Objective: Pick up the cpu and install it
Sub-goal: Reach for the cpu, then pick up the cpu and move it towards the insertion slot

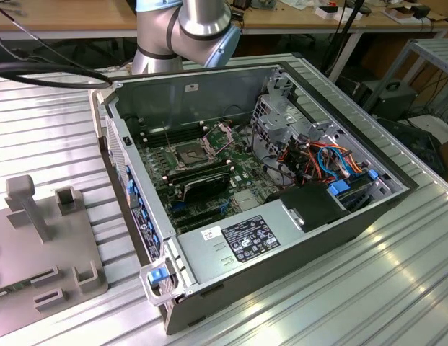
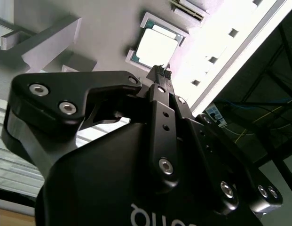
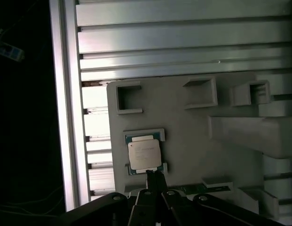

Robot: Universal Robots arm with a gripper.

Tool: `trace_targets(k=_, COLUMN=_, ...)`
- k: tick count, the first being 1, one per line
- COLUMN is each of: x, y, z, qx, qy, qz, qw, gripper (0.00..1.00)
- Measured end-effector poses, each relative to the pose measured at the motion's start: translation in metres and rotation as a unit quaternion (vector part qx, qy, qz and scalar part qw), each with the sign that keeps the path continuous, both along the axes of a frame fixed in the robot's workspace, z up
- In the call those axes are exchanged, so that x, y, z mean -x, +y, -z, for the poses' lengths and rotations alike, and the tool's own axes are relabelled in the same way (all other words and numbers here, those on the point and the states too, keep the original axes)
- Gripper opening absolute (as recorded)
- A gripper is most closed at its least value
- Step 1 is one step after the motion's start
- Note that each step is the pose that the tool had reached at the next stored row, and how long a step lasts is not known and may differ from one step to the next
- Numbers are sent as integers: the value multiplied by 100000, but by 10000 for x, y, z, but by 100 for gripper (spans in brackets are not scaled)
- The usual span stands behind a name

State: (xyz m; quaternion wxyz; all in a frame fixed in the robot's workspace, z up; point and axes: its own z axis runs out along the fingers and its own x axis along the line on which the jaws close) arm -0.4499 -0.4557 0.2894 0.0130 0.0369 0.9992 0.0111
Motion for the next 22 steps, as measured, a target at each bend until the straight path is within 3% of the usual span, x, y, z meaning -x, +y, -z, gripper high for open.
trace_targets(k=8, x=4, y=0, z=176, qx=-1, qy=-2, qz=2, qw=100000, gripper=11)
trace_targets(k=22, x=23, y=0, z=274, qx=-2, qy=-1, qz=0, qw=100000, gripper=11)
